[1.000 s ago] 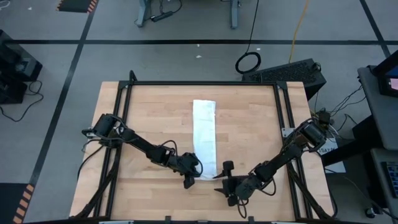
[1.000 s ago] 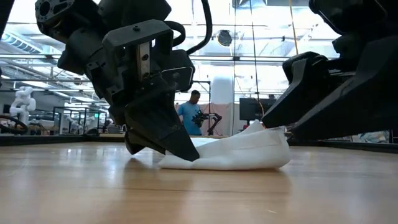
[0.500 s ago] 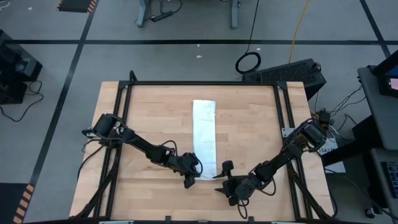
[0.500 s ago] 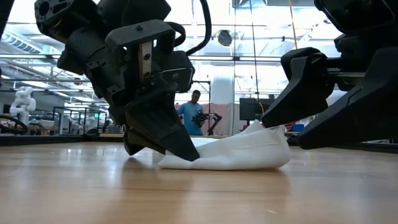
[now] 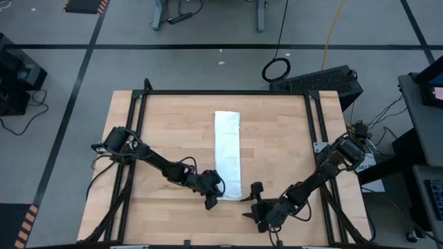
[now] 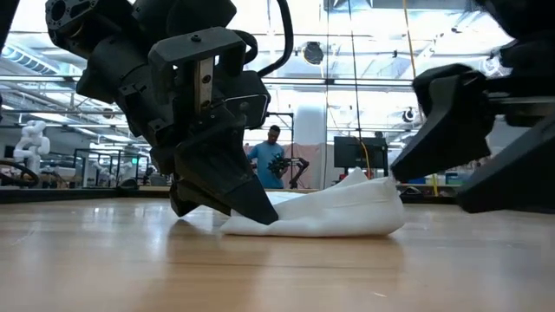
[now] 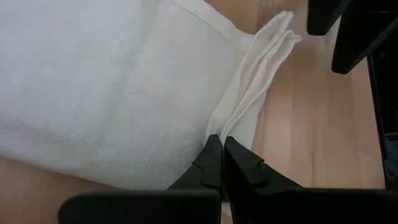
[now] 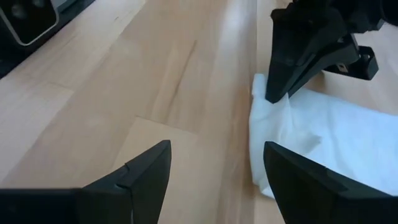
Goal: Roll napkin
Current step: Roll the white table napkin
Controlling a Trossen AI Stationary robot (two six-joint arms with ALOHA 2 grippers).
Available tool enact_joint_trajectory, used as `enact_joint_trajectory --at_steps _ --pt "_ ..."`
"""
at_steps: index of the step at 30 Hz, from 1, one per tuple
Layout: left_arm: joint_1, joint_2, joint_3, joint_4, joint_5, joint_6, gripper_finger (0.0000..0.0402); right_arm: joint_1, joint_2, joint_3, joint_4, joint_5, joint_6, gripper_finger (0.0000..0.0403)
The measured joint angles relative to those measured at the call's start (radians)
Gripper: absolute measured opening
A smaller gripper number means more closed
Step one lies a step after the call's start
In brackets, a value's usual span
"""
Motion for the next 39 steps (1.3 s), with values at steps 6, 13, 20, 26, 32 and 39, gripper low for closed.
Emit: enact_joint_trajectory --at_steps 6,13,20,26,32,39 --pt "-0.002 0.0 0.0 0.002 -0.006 -0.024 0.0006 0.014 0.0 0.0 0.007 0.041 0.031 0.0247" --pt "-0.01 0.0 0.0 0.003 -0.019 -0.025 0.0006 0.031 0.0 0.0 0.002 0.068 0.049 0.0247" --pt "-0.011 0.0 0.0 0.001 -0.027 -0.057 0.0006 0.031 0.0 0.0 -0.005 0.067 0.043 0.0247" --pt "-0.008 -0.001 0.002 -0.013 0.011 -0.117 0.0006 0.021 0.0 0.0 -0.048 0.065 0.026 0.0247" --pt "-0.009 -0.002 0.001 -0.011 0.021 -0.16 0.0006 0.004 0.0 0.0 -0.006 0.085 -0.074 0.0247" --pt "0.027 -0.002 0.002 -0.017 0.108 -0.251 0.0006 -0.108 0.0 0.0 0.001 -0.036 -0.092 0.0228"
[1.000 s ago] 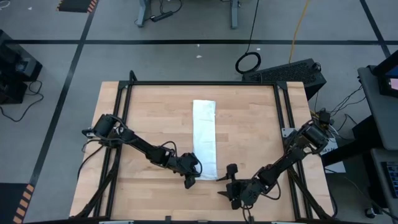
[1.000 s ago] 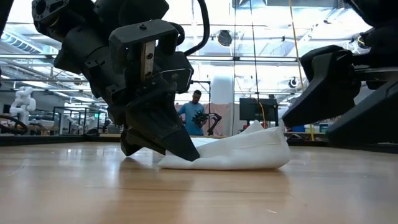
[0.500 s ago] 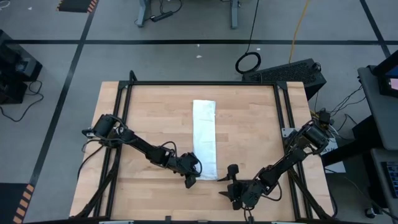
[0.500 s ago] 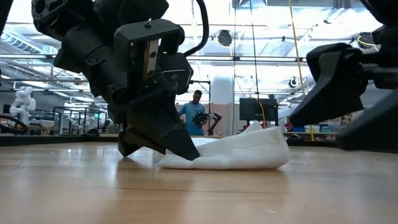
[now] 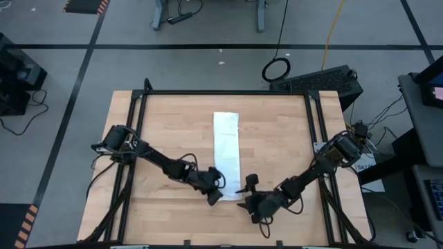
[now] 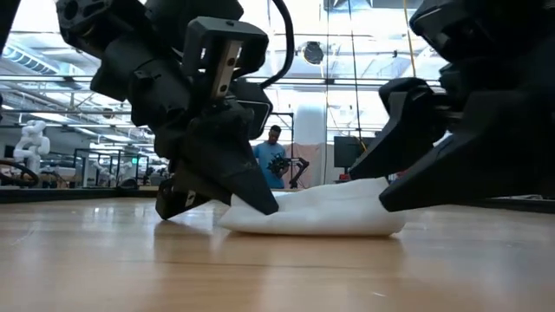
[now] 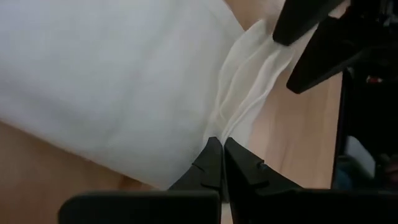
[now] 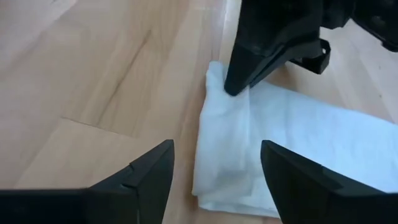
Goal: Roll napkin
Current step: Roll the white table napkin
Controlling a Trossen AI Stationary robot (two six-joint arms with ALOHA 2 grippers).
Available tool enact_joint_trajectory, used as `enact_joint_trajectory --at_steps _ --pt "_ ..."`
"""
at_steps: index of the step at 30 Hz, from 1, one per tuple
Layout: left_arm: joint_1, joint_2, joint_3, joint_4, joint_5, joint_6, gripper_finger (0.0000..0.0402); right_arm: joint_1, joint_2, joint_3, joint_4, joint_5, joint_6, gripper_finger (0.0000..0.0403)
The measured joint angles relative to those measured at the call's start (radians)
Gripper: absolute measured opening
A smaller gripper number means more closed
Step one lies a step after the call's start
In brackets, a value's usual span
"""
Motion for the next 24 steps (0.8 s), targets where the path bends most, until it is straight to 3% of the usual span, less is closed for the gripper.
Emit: enact_joint_trajectory --at_steps 9,14,20,24 --pt "0.019 0.0 0.0 -0.008 0.024 -0.055 0.0006 -0.039 0.019 0.0 -0.001 -0.064 -0.02 0.0194" --pt "0.017 0.0 0.0 -0.006 0.018 -0.063 0.0006 -0.068 0.043 0.0 -0.004 -0.114 0.067 0.0168" --pt "0.011 0.0 -0.001 0.0 -0.02 -0.029 0.0013 -0.099 0.043 0.0 -0.005 -0.174 0.15 0.0081" --pt "-0.009 -0.006 -0.003 0.04 -0.053 0.068 0.0046 -0.129 0.041 0.003 -0.04 -0.249 0.228 0.0018"
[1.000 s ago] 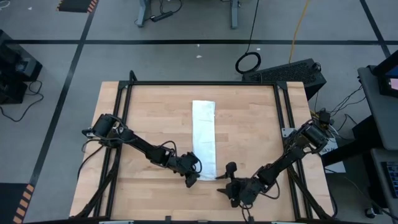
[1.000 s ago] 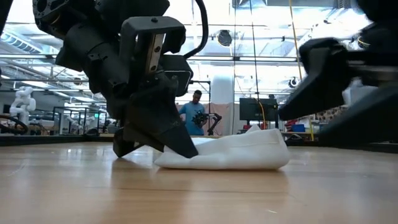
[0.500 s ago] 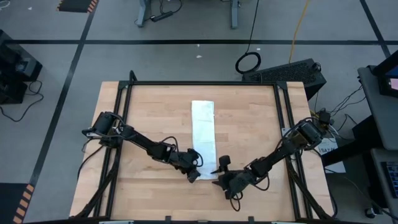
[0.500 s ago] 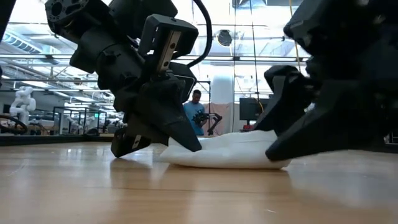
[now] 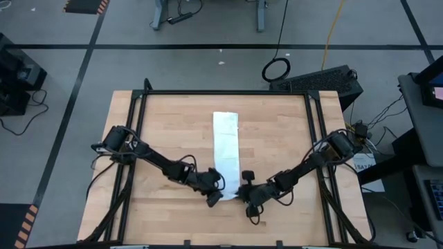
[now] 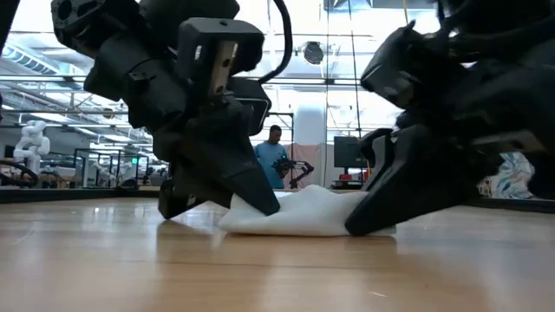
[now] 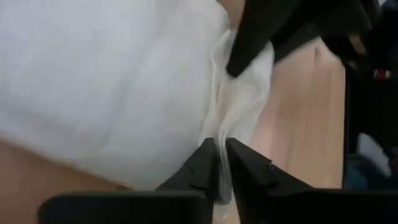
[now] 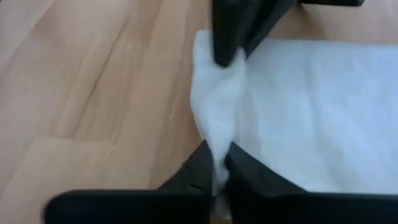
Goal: Roll napkin
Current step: Roll the white table napkin
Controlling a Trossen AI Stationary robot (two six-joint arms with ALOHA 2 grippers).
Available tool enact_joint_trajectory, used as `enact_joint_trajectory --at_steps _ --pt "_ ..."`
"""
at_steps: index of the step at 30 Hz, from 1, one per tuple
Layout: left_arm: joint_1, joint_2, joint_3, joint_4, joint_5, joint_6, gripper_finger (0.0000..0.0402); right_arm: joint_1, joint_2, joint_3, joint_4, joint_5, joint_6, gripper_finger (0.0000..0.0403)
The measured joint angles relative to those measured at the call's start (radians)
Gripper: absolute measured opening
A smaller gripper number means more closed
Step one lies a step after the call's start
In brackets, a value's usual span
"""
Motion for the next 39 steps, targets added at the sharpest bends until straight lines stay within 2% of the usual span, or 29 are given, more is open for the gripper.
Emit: enact_joint_trajectory --at_steps 2,5,9,11,13,16,20,25,29,34,39 --pt "-0.007 -0.011 -0.001 -0.005 -0.001 0.045 0.0072 -0.004 -0.001 0.001 -0.01 -0.015 0.018 0.0008" --pt "-0.01 -0.045 -0.004 -0.044 0.0 0.104 0.0114 -0.005 -0.001 0.001 -0.014 -0.016 0.037 0.0016" --pt "-0.01 -0.148 -0.004 -0.202 -0.005 0.191 0.0167 -0.013 -0.001 0.0 -0.022 -0.036 0.092 0.0013" --pt "-0.018 -0.207 -0.004 -0.255 -0.04 0.254 0.0187 -0.019 -0.001 0.0 -0.029 -0.039 0.129 0.0007" --pt "-0.047 -0.259 -0.003 -0.261 -0.132 0.335 0.0199 -0.027 0.0 0.0 -0.034 -0.047 0.167 0.0004" --pt "-0.134 -0.278 -0.001 -0.188 -0.354 0.526 0.0205 -0.036 0.001 0.0 -0.039 -0.05 0.216 0.0004" --pt "-0.24 -0.18 0.0 -0.045 -0.531 0.733 0.0205 -0.043 0.001 -0.001 -0.038 -0.049 0.256 0.0004" --pt "-0.309 -0.043 0.0 0.03 -0.65 0.846 0.0206 -0.043 0.002 -0.001 -0.038 -0.055 0.273 0.0004" --pt "-0.317 0.036 0.0 0.06 -0.68 0.901 0.0206 -0.045 0.003 -0.003 -0.038 -0.085 0.306 0.0004" --pt "-0.313 0.097 0.003 0.184 -0.712 1.042 0.0206 -0.044 0.003 -0.003 -0.038 -0.092 0.354 0.0004" --pt "-0.269 0.106 0.005 0.189 -0.707 1.037 0.0206 -0.044 0.003 -0.003 -0.035 -0.102 0.36 0.0004"
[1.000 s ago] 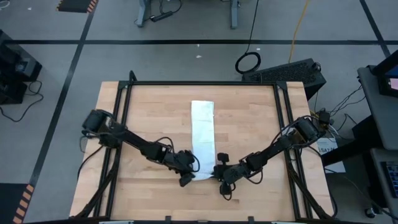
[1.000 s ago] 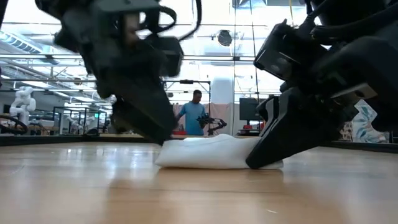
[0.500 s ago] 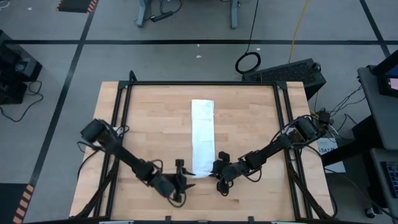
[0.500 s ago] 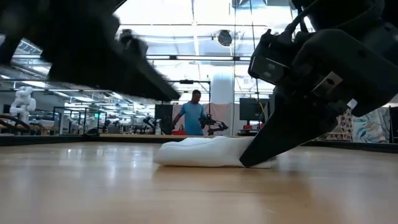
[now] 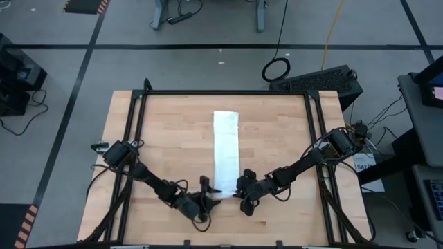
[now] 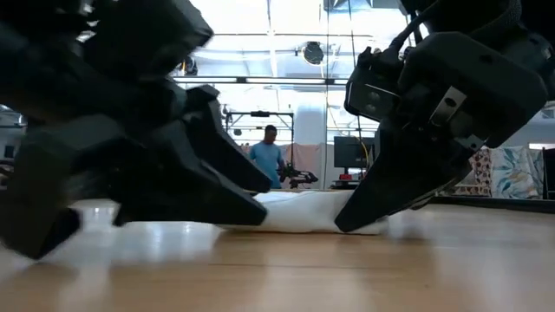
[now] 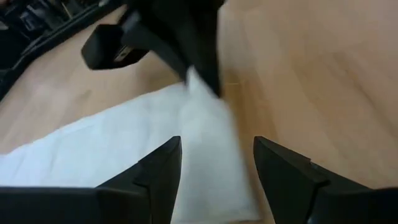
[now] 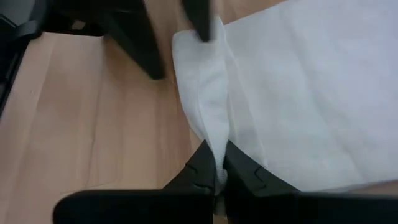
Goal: Roll napkin
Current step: Roll the white table napkin
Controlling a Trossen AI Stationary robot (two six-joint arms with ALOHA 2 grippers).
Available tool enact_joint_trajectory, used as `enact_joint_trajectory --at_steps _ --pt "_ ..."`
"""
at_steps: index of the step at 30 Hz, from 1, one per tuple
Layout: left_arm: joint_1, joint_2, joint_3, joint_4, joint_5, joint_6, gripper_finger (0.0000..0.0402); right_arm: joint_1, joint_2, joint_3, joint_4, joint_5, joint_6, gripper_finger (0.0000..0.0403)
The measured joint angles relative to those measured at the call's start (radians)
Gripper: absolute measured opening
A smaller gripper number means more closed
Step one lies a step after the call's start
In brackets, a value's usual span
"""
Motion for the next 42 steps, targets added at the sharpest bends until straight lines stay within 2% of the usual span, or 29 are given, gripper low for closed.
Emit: enact_joint_trajectory --at_steps 6,10,12,15,19,26,33,42 --pt "0.075 -0.002 -0.001 -0.058 0.183 -0.118 0.0201 0.001 0.0 0.0 0.005 -0.028 0.003 0.0004" --pt "0.088 -0.002 0.0 -0.078 0.218 -0.162 0.0171 -0.005 0.0 0.0 0.006 -0.046 0.026 0.0004" --pt "0.083 -0.007 0.0 -0.079 0.21 -0.142 0.0153 -0.005 0.0 0.0 0.006 -0.052 0.027 0.0004" --pt "0.052 -0.026 -0.001 -0.107 0.118 -0.103 0.0141 -0.005 0.0 0.0 0.006 -0.052 0.033 0.0004" --pt "-0.002 -0.064 -0.006 -0.131 0.015 -0.013 0.0157 -0.005 0.0 0.0 0.006 -0.051 0.052 0.0004" --pt "-0.051 -0.045 -0.005 -0.073 0.014 0.014 0.0212 -0.005 0.0 0.0 0.006 -0.05 0.052 0.0004" --pt "-0.048 0.001 -0.003 0.073 -0.01 0.112 0.0217 -0.005 0.0 0.0 0.006 -0.049 0.062 0.0004" --pt "-0.013 0.022 0.001 0.05 -0.008 0.064 0.0218 -0.005 0.0 0.0 0.006 -0.048 0.073 0.0004"
